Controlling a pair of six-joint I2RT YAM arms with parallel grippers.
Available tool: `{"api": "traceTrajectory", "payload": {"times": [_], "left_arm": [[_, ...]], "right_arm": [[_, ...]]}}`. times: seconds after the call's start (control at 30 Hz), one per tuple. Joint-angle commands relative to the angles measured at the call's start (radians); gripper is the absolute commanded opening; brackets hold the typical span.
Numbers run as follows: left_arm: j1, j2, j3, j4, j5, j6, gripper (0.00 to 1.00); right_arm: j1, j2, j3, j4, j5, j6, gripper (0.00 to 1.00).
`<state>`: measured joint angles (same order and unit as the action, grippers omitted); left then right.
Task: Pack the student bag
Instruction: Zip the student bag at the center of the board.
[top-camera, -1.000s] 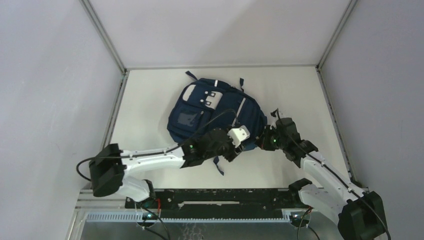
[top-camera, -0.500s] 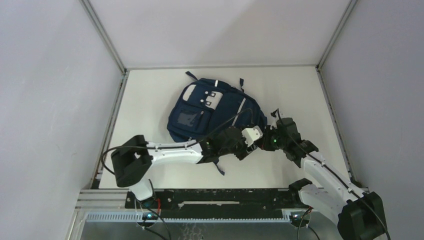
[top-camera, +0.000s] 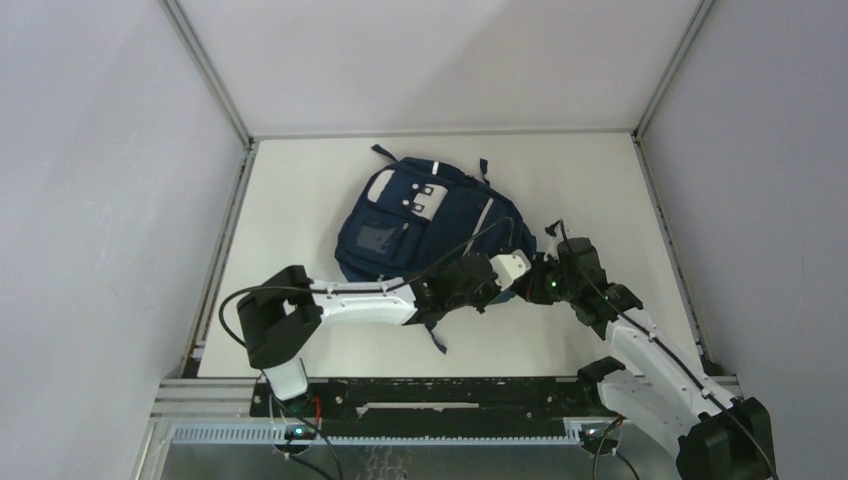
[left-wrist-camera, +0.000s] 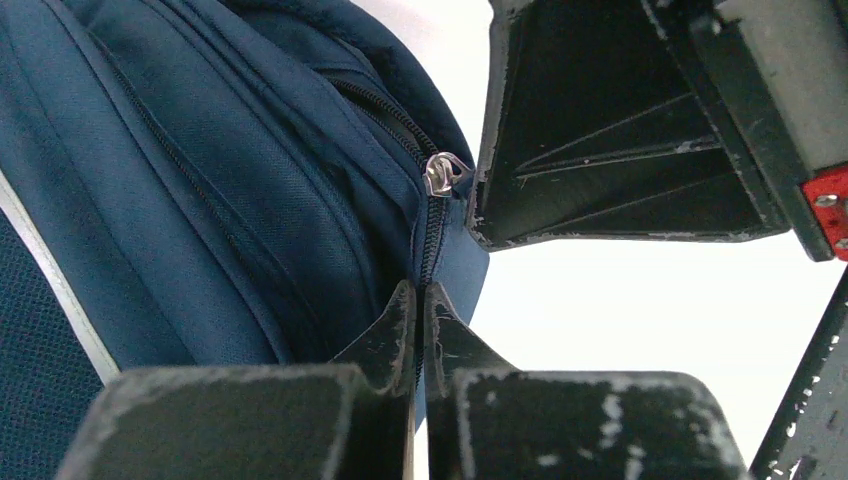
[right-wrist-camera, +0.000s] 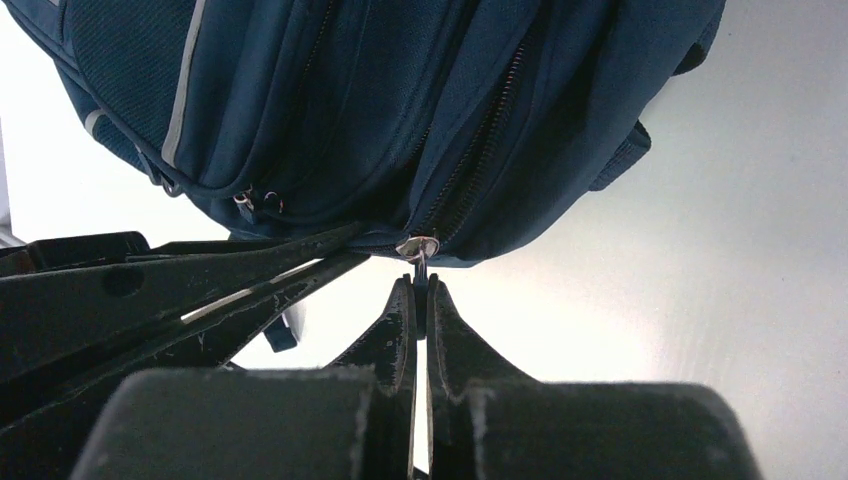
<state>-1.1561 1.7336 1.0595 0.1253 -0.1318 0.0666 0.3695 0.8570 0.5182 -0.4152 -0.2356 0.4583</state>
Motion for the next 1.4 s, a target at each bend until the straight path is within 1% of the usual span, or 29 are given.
{"api": "traceTrajectory", "payload": {"times": [0.0, 0.1, 0.3, 0.43, 0.57, 0.67, 0.73, 0.87, 0.97, 1.03, 1.13, 1.17, 1.23, 1.27, 1.3, 1.33, 1.37], "left_arm": [[0.012, -0.02, 0.045, -0.002, -0.023, -0.022, 0.0], [0.016, -0.057, 0.003, -0.009, -0.014, -0.023, 0.0], [0.016, -0.205, -0.191, -0.016, -0.005, -0.059, 0.0], [0.016, -0.317, -0.327, -0.039, -0.016, -0.134, 0.0], [0.016, -0.423, -0.415, -0.072, -0.04, -0.2, 0.0], [0.016, -0.52, -0.46, -0.112, -0.078, -0.23, 0.0], [0.016, -0.597, -0.489, -0.152, -0.133, -0.241, 0.0], [0.016, -0.804, -0.554, -0.213, -0.249, -0.237, 0.0], [0.019, -0.946, -0.61, -0.221, -0.31, -0.229, 0.0], [0.019, -1.008, -0.637, -0.21, -0.339, -0.226, 0.0], [0.019, -1.025, -0.637, -0.197, -0.357, -0.233, 0.0], [0.019, -1.016, -0.627, -0.198, -0.352, -0.235, 0.09], [0.019, -0.99, -0.59, -0.209, -0.312, -0.229, 0.43], [0.019, -0.972, -0.568, -0.21, -0.283, -0.224, 0.56], [0.019, -0.953, -0.545, -0.21, -0.242, -0.217, 0.66], [0.019, -0.929, -0.523, -0.207, -0.206, -0.214, 0.71], [0.018, -0.901, -0.496, -0.204, -0.175, -0.213, 0.73]], "right_arm": [[-0.014, -0.029, 0.046, -0.018, 0.024, 0.001, 0.0], [-0.029, -0.027, 0.046, -0.039, 0.056, -0.002, 0.0], [-0.079, -0.024, 0.046, -0.064, 0.076, 0.006, 0.0], [-0.089, -0.028, 0.046, -0.045, 0.053, 0.009, 0.0], [-0.089, -0.003, 0.046, -0.026, 0.034, 0.018, 0.0], [-0.09, 0.026, 0.046, -0.011, 0.038, 0.019, 0.0], [-0.089, 0.04, 0.046, 0.002, 0.044, 0.021, 0.0], [-0.096, 0.046, 0.046, 0.025, 0.057, 0.028, 0.0], [-0.099, 0.072, 0.046, 0.052, 0.052, 0.029, 0.0], [-0.099, 0.104, 0.046, 0.083, 0.032, 0.031, 0.0], [-0.091, 0.148, 0.046, 0.126, -0.035, 0.039, 0.0], [-0.077, 0.153, 0.046, 0.135, -0.039, 0.041, 0.0], [-0.033, 0.152, 0.046, 0.143, -0.022, 0.044, 0.0], [-0.017, 0.152, 0.046, 0.143, -0.015, 0.047, 0.0], [-0.003, 0.152, 0.046, 0.141, -0.007, 0.052, 0.0], [0.009, 0.152, 0.046, 0.141, -0.003, 0.056, 0.0], [0.021, 0.151, 0.046, 0.142, 0.0, 0.058, 0.0]]}}
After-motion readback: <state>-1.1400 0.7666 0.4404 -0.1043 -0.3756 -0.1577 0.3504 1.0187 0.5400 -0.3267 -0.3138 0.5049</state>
